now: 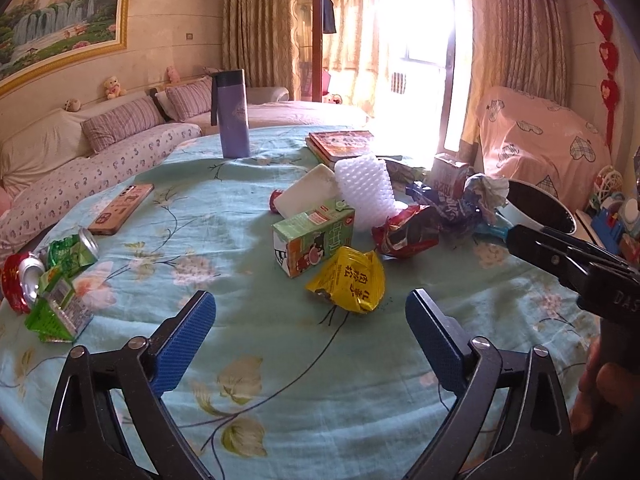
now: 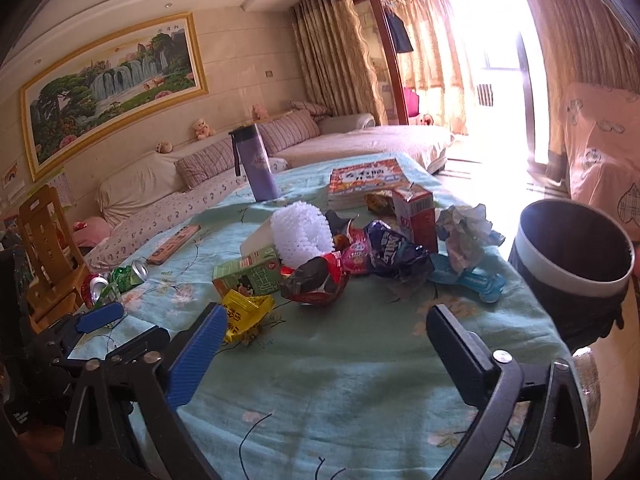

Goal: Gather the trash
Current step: 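Grasp the yellow snack bag with the left tool while the right tool grasps the red chip bag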

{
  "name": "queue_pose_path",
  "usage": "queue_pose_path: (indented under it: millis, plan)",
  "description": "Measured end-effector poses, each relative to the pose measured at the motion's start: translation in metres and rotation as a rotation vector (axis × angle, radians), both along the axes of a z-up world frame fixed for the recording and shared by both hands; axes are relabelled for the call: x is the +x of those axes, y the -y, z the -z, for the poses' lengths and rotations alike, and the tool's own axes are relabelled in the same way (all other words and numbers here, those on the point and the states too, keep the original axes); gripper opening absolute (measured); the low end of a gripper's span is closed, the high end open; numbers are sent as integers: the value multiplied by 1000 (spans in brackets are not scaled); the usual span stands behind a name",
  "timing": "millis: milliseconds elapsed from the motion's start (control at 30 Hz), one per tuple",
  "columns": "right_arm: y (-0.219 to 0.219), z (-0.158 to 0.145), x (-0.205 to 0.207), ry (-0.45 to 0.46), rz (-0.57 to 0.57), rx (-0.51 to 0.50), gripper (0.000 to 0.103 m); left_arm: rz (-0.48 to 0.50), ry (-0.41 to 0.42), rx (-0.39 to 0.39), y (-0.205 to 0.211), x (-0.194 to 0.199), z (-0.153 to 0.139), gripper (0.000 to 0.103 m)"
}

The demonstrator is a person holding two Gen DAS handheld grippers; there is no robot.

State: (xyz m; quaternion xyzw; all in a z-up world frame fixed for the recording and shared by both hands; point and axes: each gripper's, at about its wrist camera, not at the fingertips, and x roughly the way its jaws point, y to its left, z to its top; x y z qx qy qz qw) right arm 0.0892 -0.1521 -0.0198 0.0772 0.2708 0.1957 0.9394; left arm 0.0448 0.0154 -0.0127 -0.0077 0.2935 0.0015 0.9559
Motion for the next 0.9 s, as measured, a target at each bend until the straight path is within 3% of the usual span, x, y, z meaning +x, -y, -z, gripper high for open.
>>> queue_pose_path:
  millis: [200, 533, 633, 700, 733, 800, 900]
  plan:
    - [-5, 9, 28, -63, -17, 6, 66, 14, -57, -33, -2, 25, 9, 83]
    - [-18, 20, 72, -158, -48, -4, 52, 41, -128, -48, 0, 60, 22, 82]
    - [-24, 29, 85, -200, -63, -10, 48, 57, -159, -56, 2, 69, 27, 72]
    - [-27, 34, 92, -220, -74, -11, 41, 66, -168, -52, 5, 73, 30, 65]
    - [-28, 36, 95, -226, -78, -8, 37, 74, -174, -49, 7, 74, 32, 56]
    - [-27, 41, 99, -243, -89, -3, 16, 95, -191, -63, 9, 77, 35, 35]
    - [-23, 44, 99, -253, -99, 4, 4, 104, -186, -71, 13, 77, 33, 21]
